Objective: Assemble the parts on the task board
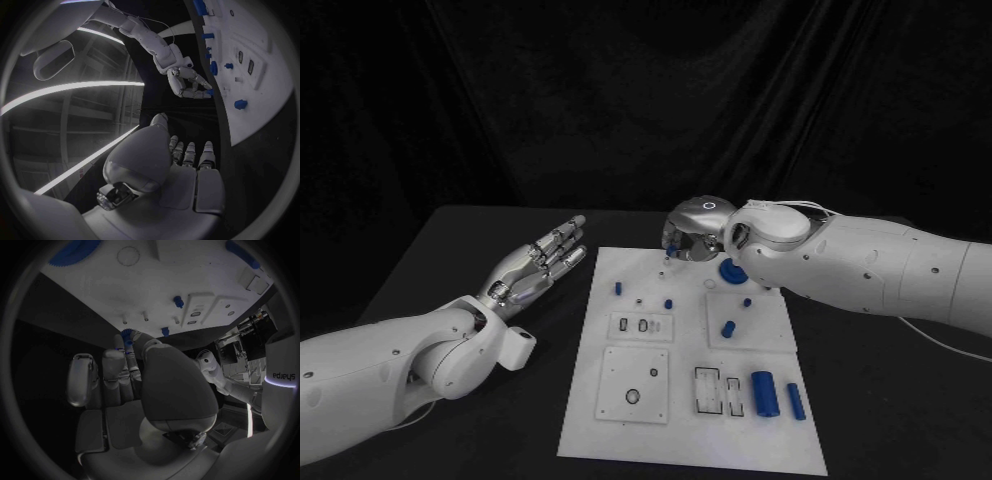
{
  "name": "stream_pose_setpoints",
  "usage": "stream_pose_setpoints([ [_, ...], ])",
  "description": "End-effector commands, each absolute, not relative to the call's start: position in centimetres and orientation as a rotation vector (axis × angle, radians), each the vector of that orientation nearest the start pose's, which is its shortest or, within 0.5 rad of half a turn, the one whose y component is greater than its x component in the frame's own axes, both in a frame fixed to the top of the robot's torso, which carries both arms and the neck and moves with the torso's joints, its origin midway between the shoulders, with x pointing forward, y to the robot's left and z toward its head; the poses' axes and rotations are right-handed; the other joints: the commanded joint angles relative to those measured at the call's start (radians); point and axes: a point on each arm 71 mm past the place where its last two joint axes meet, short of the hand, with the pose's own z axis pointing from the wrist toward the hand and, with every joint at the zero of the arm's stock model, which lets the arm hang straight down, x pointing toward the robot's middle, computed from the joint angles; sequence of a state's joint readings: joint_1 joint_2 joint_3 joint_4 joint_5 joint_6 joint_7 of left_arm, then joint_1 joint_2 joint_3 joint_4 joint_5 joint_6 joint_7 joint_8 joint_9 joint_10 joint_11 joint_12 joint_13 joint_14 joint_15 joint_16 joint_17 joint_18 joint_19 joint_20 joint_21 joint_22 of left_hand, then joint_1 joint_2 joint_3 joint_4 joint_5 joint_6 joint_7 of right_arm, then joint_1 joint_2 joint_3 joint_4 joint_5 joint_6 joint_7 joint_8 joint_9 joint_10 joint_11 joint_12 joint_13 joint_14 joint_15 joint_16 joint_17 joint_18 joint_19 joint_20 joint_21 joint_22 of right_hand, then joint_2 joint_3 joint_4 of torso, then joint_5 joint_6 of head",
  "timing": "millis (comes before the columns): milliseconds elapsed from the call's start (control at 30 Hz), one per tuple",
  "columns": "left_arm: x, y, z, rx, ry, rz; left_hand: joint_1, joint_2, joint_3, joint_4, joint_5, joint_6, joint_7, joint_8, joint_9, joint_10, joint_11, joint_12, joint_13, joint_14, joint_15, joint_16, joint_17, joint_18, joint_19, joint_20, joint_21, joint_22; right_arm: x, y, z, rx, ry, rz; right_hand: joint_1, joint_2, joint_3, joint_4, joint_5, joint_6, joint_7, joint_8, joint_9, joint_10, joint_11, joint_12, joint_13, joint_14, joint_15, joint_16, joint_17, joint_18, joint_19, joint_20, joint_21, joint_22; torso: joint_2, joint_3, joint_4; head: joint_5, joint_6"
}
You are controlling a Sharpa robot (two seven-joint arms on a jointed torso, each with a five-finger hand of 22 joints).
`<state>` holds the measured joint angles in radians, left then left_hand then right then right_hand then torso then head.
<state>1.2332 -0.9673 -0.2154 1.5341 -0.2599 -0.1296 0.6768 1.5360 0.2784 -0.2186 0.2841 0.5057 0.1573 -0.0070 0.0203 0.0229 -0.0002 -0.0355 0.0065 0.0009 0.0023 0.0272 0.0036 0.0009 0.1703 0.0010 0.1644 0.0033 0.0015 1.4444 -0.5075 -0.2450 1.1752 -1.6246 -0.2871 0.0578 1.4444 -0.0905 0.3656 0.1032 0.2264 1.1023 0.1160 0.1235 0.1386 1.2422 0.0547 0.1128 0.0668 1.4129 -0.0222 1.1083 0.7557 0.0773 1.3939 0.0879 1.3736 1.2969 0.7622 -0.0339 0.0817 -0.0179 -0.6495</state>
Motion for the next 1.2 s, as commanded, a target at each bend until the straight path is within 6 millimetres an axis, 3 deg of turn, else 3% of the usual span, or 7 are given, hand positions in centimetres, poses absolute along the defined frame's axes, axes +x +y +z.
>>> stream_pose_setpoints([
  [33,45.5,25.2,-19.5,-0.635,1.394,-1.706,0.010,-0.002,0.007,-0.002,0.003,0.002,0.006,0.003,0.001,0.000,0.006,-0.007,-0.001,-0.002,0.007,-0.004,-0.001,0.009,-0.001,0.004,-0.003,-0.001,55.5,-11.8,-14.5,-0.633,1.516,0.528,-0.007,-0.005,-0.004,0.001,0.002,-0.007,0.002,-0.006,0.023,-0.002,0.003,-0.008,-0.001,0.005,0.002,0.007,0.003,-0.009,0.007,0.000,0.005,0.002,0.004,-0.0007,0.0060,-0.007,-0.001],
  [233,45.6,25.0,-19.5,-0.633,1.397,-1.709,0.014,-0.003,0.010,-0.003,0.008,0.002,0.010,0.003,0.001,0.000,0.009,-0.007,-0.001,-0.002,0.009,-0.004,-0.001,0.009,-0.001,0.007,-0.003,-0.001,55.9,-11.6,-15.2,-0.629,1.546,0.507,-0.007,-0.010,0.000,0.001,0.006,-0.019,0.007,-0.017,0.021,-0.011,0.008,-0.023,-0.001,0.001,0.006,0.003,-0.003,-0.008,0.004,0.003,0.001,-0.001,0.010,-0.0020,0.0132,-0.021,0.003],
  [1200,45.9,24.9,-19.7,-0.633,1.410,-1.717,0.021,-0.003,0.017,-0.004,0.011,0.003,0.015,0.003,0.001,0.000,0.015,-0.007,-0.001,-0.002,0.018,-0.004,-0.001,0.009,-0.001,0.015,-0.003,-0.001,56.3,-11.9,-16.6,-0.604,1.627,0.446,-0.003,-0.017,0.014,-0.004,0.008,-0.045,0.013,-0.044,0.015,-0.040,0.018,-0.051,-0.001,-0.021,0.015,-0.015,-0.025,-0.003,-0.014,0.012,-0.016,-0.015,0.006,-0.0023,0.0123,-0.027,-0.001],
])
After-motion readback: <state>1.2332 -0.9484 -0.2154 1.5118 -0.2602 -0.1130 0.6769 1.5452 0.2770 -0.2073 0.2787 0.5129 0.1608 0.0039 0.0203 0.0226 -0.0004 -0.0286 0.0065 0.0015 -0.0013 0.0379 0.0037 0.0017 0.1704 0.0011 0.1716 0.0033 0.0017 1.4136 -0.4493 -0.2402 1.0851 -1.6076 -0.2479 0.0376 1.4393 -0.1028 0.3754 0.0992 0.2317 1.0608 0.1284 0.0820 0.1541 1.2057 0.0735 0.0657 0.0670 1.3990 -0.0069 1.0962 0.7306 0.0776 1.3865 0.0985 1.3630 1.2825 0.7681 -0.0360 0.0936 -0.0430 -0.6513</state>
